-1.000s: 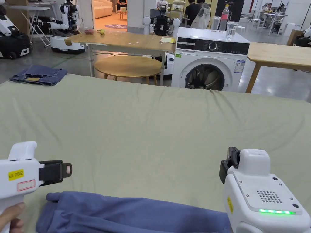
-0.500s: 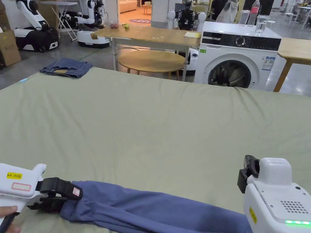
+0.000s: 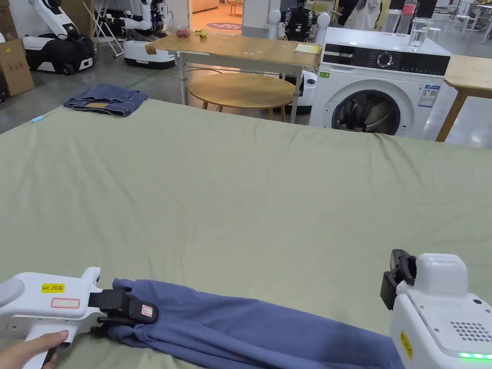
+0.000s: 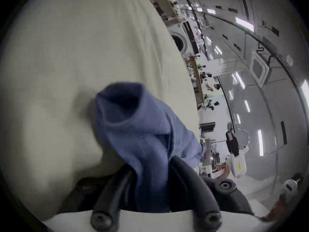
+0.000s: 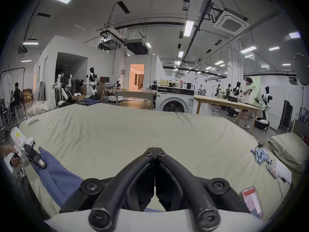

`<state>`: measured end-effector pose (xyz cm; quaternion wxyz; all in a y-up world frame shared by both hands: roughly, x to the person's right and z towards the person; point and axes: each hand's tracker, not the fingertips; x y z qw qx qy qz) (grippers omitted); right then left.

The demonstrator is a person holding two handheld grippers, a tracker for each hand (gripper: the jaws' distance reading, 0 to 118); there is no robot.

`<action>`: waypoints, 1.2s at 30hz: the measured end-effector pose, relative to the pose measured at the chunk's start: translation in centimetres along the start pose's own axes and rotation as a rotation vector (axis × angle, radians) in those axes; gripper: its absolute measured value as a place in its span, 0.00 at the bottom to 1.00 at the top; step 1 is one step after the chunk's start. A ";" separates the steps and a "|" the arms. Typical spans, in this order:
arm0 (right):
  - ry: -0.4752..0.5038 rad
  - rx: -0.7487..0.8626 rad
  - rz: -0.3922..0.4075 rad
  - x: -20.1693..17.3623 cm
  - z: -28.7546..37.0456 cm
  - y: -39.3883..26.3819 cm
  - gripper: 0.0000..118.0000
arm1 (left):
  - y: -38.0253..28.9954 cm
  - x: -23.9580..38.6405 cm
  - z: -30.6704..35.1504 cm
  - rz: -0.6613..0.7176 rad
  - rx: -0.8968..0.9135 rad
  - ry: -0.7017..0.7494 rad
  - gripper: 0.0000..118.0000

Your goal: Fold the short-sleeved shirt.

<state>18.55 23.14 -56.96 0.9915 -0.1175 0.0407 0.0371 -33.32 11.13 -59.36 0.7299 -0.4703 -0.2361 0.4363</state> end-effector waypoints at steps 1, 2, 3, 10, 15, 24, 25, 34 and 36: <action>-0.002 0.000 0.001 0.1 0.0 0.0 0.00 | -0.1 0.4 0.2 -0.014 0.012 0.021 0.04; -0.003 -0.001 0.002 0.2 0.0 -0.1 0.00 | -0.2 0.7 0.5 -0.028 0.023 0.032 0.03; -0.004 -0.003 0.002 0.3 0.0 -0.1 0.00 | -0.3 1.0 0.8 -0.067 0.038 0.050 0.03; -0.003 -0.014 0.009 0.7 0.0 -0.2 0.00 | -0.1 4.5 2.5 -0.188 0.112 0.115 0.02; 0.005 -0.014 0.020 0.7 -0.1 -0.1 0.00 | 0.5 7.2 5.3 -0.282 0.164 0.212 0.02; 0.023 -0.007 0.023 0.2 -0.3 0.1 0.00 | 0.1 11.6 7.6 -0.401 0.185 0.459 0.02; 0.025 -0.009 0.021 0.2 -0.3 0.1 0.00 | -0.2 12.2 7.3 -0.402 0.186 0.451 0.02; 0.026 -0.017 0.024 0.0 0.1 0.0 0.00 | -2.3 18.0 1.4 -0.397 0.053 0.111 0.02; 0.024 -0.020 0.026 0.1 0.2 -0.1 0.00 | -3.0 18.8 -1.3 -0.355 -0.020 0.063 0.02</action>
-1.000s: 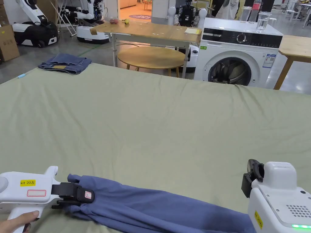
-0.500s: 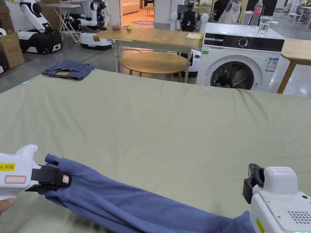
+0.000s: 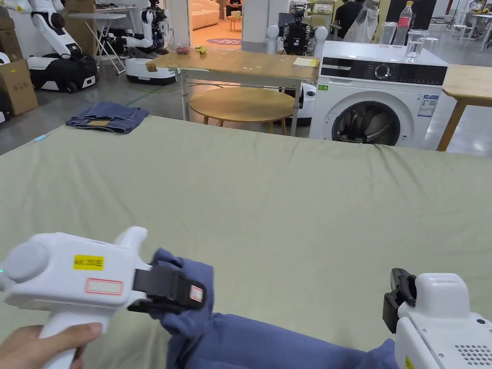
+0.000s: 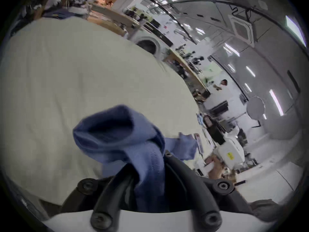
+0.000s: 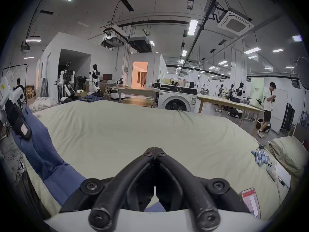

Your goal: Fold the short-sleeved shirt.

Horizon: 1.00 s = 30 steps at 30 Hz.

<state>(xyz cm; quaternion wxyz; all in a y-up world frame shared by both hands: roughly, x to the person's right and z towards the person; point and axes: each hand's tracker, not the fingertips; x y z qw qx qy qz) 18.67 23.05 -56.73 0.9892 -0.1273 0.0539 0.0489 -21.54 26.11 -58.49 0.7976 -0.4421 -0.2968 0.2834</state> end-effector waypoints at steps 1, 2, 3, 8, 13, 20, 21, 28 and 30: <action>-0.002 -0.002 0.000 0.0 0.0 -0.1 0.00 | -0.1 0.5 -1.5 -0.015 -0.027 0.008 0.02; -0.004 -0.004 0.001 0.1 0.1 -0.1 0.00 | -0.2 0.9 -2.9 -0.029 -0.051 0.022 0.02; -0.005 -0.006 0.000 0.1 0.1 -0.2 0.00 | -0.4 1.3 -4.6 -0.048 -0.087 0.059 0.02; -0.016 -0.021 0.002 0.5 0.5 -0.7 0.00 | -1.3 0.7 -12.5 -0.064 -0.215 0.223 0.02; -0.028 -0.033 0.001 0.9 0.8 -1.0 0.00 | -2.9 -0.2 -17.3 -0.037 -0.286 0.305 0.11; -0.028 -0.039 -0.003 1.1 0.8 -1.1 0.00 | -2.3 3.5 -16.0 -0.167 -0.253 0.325 0.43; -0.027 -0.038 -0.003 1.1 0.9 -1.1 0.00 | -2.1 4.1 -15.7 -0.203 -0.248 0.336 0.43; -0.018 -0.032 0.002 0.8 1.0 -1.2 0.00 | -1.1 6.3 -13.5 -0.192 -0.182 0.179 0.43; -0.017 -0.034 0.001 0.9 1.1 -1.2 0.00 | -1.0 6.3 -13.3 -0.202 -0.180 0.191 0.43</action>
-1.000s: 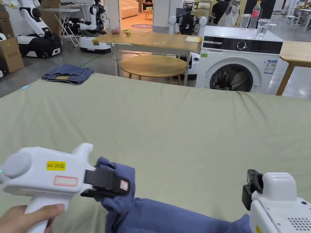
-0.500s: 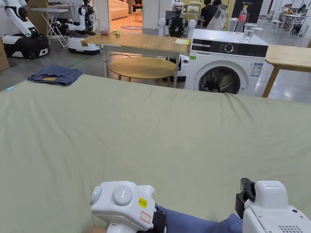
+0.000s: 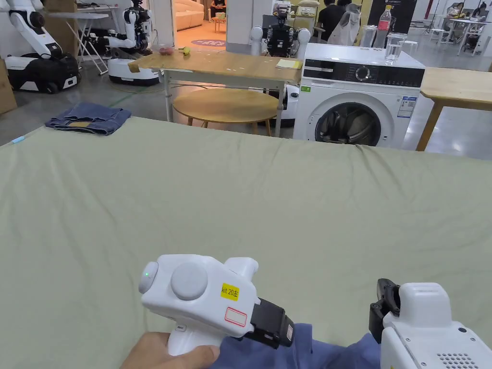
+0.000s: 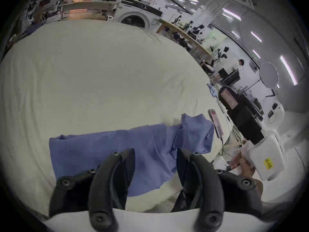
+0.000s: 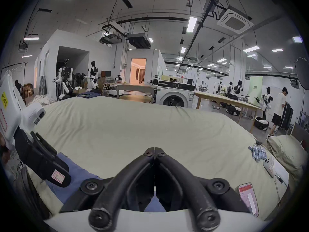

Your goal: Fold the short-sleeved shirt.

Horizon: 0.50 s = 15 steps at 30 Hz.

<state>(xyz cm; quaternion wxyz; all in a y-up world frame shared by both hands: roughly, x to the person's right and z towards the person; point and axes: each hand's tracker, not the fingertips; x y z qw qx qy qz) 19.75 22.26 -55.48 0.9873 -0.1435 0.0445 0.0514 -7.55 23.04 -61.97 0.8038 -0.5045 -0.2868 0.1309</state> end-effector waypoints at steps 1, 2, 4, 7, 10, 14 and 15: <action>0.000 -0.001 -0.002 0.1 0.1 0.0 0.00 | -0.1 -0.2 0.0 -0.001 0.004 0.009 0.42; -0.002 0.000 -0.005 0.2 0.1 -0.1 0.00 | -0.2 -0.6 0.1 0.003 0.012 0.018 0.39; -0.005 0.001 -0.011 0.4 0.2 -0.1 0.00 | -0.4 -1.4 -0.1 0.032 0.017 0.030 0.24; -0.009 0.001 -0.017 0.6 0.3 -0.2 0.00 | -1.0 -2.8 -1.4 0.078 0.004 0.021 0.11; -0.012 -0.002 -0.017 0.7 0.4 -0.3 0.00 | -1.6 -3.7 -3.7 0.152 -0.027 -0.083 0.06; -0.015 -0.007 -0.015 0.8 0.4 -0.5 0.00 | -2.7 -4.8 -6.9 0.282 -0.026 -0.302 0.05; -0.016 -0.007 -0.015 0.9 0.4 -0.6 0.00 | -3.1 -5.0 -7.8 0.292 -0.040 -0.264 0.03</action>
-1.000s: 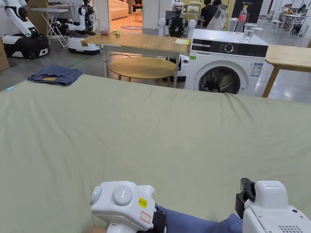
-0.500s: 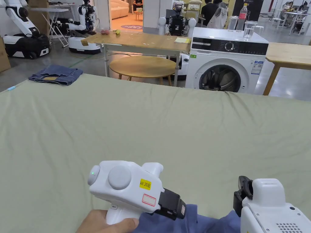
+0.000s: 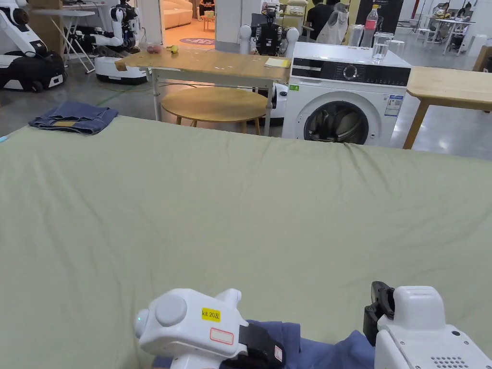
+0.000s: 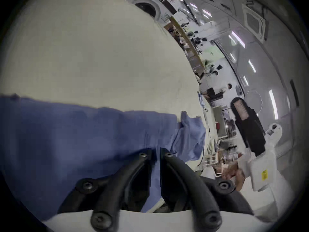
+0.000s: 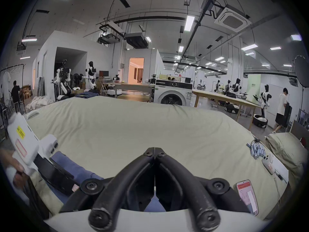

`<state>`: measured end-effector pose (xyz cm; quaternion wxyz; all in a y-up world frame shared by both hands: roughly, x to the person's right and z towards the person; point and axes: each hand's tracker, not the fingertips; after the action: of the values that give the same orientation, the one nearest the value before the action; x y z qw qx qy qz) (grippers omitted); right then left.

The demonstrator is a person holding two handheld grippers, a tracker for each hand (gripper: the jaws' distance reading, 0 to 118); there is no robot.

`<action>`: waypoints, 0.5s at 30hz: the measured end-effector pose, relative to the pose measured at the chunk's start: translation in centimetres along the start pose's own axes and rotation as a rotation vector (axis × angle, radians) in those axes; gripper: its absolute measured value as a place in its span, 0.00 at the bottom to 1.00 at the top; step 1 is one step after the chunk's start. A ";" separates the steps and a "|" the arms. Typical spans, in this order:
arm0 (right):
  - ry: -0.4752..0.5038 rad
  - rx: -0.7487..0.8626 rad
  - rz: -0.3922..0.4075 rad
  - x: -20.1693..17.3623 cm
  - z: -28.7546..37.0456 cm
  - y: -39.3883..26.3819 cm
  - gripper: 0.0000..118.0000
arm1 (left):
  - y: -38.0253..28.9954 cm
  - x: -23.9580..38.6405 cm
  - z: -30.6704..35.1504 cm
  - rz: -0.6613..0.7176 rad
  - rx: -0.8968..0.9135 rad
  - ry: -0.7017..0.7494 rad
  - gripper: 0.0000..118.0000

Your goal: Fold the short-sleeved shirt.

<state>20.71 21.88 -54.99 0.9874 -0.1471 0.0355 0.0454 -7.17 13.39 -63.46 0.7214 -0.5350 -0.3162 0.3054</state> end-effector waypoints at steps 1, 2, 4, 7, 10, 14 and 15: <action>-0.002 -0.002 0.000 0.0 0.0 -0.1 0.00 | -0.2 -0.3 -0.7 0.006 -0.003 0.029 0.01; -0.002 -0.003 0.000 0.1 0.0 -0.2 0.00 | -0.5 -0.8 -1.4 0.006 -0.008 0.039 0.00; -0.004 -0.004 -0.004 0.3 0.0 -0.3 0.00 | -1.0 -1.8 -1.9 0.043 0.011 0.015 0.00; -0.010 -0.002 -0.015 0.4 0.0 -0.4 0.00 | -1.1 -1.7 -1.5 0.031 0.022 0.002 0.00; -0.013 0.002 -0.038 0.6 0.1 -0.3 0.00 | -0.7 -0.6 -0.1 0.001 0.009 0.013 0.00; -0.015 0.015 -0.053 0.8 0.3 0.0 0.00 | -0.1 0.1 4.6 -0.066 0.097 0.011 0.00; -0.016 0.019 -0.053 0.8 0.3 0.1 0.00 | 0.1 0.0 6.2 -0.066 0.130 -0.006 0.00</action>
<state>21.51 22.17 -54.77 0.9899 -0.1381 0.0244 0.0202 -12.01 17.00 -62.16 0.7635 -0.4753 -0.3153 0.3029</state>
